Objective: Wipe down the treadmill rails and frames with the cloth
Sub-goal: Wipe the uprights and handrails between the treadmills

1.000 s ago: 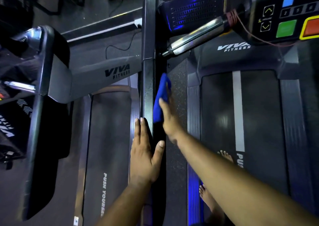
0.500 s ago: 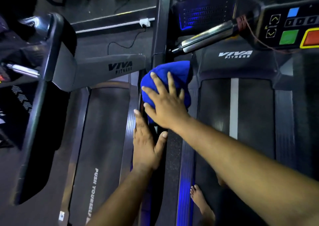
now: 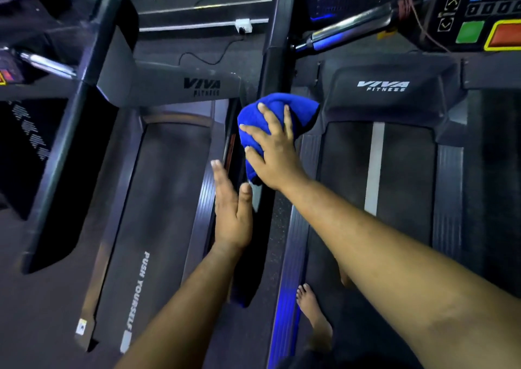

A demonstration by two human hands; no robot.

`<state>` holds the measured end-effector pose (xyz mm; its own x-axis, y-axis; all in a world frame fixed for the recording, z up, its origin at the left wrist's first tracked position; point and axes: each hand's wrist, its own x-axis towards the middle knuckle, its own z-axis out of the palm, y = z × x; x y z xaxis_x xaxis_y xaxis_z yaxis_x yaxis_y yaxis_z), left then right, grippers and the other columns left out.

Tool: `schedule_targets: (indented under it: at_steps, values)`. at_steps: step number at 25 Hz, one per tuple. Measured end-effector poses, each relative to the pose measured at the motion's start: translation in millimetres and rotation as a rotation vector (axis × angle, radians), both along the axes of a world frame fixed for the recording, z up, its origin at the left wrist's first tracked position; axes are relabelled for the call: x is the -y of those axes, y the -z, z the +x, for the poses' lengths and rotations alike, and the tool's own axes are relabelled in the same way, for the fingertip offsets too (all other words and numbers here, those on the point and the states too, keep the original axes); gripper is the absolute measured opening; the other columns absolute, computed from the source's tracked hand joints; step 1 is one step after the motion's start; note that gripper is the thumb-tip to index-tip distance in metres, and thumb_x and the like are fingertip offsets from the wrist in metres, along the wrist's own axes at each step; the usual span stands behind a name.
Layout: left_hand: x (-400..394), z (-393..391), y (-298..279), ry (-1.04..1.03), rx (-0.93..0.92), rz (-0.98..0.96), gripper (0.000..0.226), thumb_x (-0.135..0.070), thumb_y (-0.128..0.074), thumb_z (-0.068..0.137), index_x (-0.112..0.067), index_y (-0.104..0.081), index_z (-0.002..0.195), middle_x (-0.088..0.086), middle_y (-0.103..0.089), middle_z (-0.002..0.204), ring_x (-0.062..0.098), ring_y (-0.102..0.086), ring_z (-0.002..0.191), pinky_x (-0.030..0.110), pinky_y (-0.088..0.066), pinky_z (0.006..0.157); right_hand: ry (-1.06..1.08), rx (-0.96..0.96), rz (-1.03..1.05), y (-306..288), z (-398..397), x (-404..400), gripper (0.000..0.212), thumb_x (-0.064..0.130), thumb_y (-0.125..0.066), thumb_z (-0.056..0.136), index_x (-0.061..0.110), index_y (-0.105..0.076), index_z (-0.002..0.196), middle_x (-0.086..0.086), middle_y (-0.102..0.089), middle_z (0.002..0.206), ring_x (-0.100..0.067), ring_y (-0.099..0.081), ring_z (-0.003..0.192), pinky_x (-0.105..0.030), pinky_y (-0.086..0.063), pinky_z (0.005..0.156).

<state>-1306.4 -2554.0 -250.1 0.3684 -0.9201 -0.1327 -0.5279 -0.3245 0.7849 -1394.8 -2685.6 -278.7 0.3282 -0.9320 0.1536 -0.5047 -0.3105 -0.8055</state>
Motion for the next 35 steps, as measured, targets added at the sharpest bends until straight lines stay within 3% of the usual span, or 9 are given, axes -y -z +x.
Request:
schedule_targets:
  at_steps: [6, 10, 16, 19, 22, 27, 30, 32, 35]
  values:
    - [-114.7, 7.9, 9.3, 0.064, -0.014, 0.136, 0.089, -0.085, -0.019, 0.086, -0.030, 0.004, 0.152, -0.016, 0.004, 0.163, -0.001, 0.002, 0.151, 0.043, -0.008, 0.126, -0.037, 0.006, 0.059, -0.9, -2.2, -108.5, 0.055, 0.043, -0.041, 0.088, 0.026, -0.059, 0.137, -0.004, -0.022, 0.164, -0.043, 0.003, 0.151, -0.027, 0.017, 0.118]
    - [-161.1, 9.7, 5.5, 0.028, -0.219, 0.202, 0.113, -0.096, -0.020, 0.073, -0.022, -0.007, 0.157, -0.012, -0.009, 0.163, -0.018, -0.015, 0.142, 0.007, -0.014, 0.115, -0.070, 0.035, 0.092, 1.7, -4.8, -188.0, 0.054, 0.041, -0.043, 0.092, 0.025, -0.054, 0.141, -0.003, -0.017, 0.165, -0.040, 0.003, 0.152, -0.042, 0.005, 0.123]
    - [-175.7, -3.6, -24.9, 0.052, -0.446, 0.068, 0.044, -0.040, -0.045, 0.103, -0.018, -0.050, 0.142, -0.001, -0.060, 0.138, -0.001, -0.056, 0.124, 0.021, -0.043, 0.104, -0.238, 0.002, 0.151, -6.7, -35.5, -263.2, 0.057, 0.032, -0.037, 0.094, 0.019, -0.045, 0.149, 0.005, -0.010, 0.164, -0.029, 0.003, 0.152, -0.047, -0.006, 0.125]
    - [-176.7, -13.0, -21.9, -0.061, -0.275, 0.002, 0.032, -0.043, -0.055, 0.096, -0.028, -0.064, 0.124, -0.005, -0.070, 0.117, 0.011, -0.064, 0.113, 0.040, -0.049, 0.101, -0.340, 0.033, 0.283, -27.8, -55.5, -272.0, 0.059, 0.017, -0.041, 0.095, 0.013, -0.033, 0.154, 0.005, -0.005, 0.162, -0.019, 0.000, 0.152, -0.039, -0.005, 0.126]
    - [-172.4, -28.6, -31.8, -0.110, -0.135, -0.066, 0.014, -0.026, -0.055, 0.098, -0.023, -0.067, 0.105, -0.005, -0.070, 0.098, 0.019, -0.067, 0.097, 0.038, -0.052, 0.085, -0.328, 0.040, 0.324, -47.7, -91.0, -268.9, 0.067, 0.005, -0.051, 0.095, 0.018, -0.027, 0.156, -0.002, -0.013, 0.165, -0.006, -0.008, 0.150, -0.036, -0.013, 0.126]
    - [-142.9, -90.0, -70.8, 0.156, -0.304, -0.026, 0.015, -0.029, -0.050, 0.096, -0.025, -0.063, 0.100, 0.002, -0.070, 0.094, 0.017, -0.064, 0.085, 0.033, -0.050, 0.081, -0.047, 0.028, 0.269, -69.2, -183.2, -242.5, 0.084, 0.039, -0.068, 0.091, 0.038, -0.015, 0.157, 0.016, -0.017, 0.163, -0.004, -0.012, 0.150, -0.033, -0.018, 0.121]
    - [-114.1, -143.3, -97.9, 0.337, -0.372, -0.041, 0.023, -0.028, -0.049, 0.093, -0.016, -0.064, 0.104, -0.001, -0.069, 0.093, 0.008, -0.060, 0.083, 0.024, -0.047, 0.081, -0.078, 0.087, 0.416, -87.6, -237.3, -222.3, 0.076, 0.054, -0.069, 0.084, 0.047, -0.030, 0.148, 0.013, -0.034, 0.158, -0.006, -0.027, 0.147, -0.033, -0.027, 0.119]
    - [-92.5, -174.2, -105.4, 0.411, -0.384, -0.030, 0.025, -0.031, -0.052, 0.093, -0.016, -0.064, 0.109, -0.004, -0.070, 0.097, 0.007, -0.062, 0.088, 0.023, -0.048, 0.085, -0.016, 0.201, 0.401, -99.1, -271.7, -205.2, 0.053, 0.055, -0.071, 0.080, 0.038, -0.055, 0.128, 0.010, -0.064, 0.128, -0.008, -0.059, 0.119, -0.040, -0.049, 0.104]
    - [-66.3, -207.1, -106.7, 0.440, -0.390, 0.043, 0.038, -0.045, -0.070, 0.084, -0.023, -0.064, 0.115, -0.006, -0.074, 0.105, 0.009, -0.068, 0.097, 0.026, -0.053, 0.088, 0.086, 0.336, 0.351, -112.7, -317.2, -175.5, 0.028, 0.048, -0.071, 0.082, 0.027, -0.065, 0.100, 0.006, -0.073, 0.099, -0.014, -0.069, 0.093, -0.044, -0.055, 0.087]
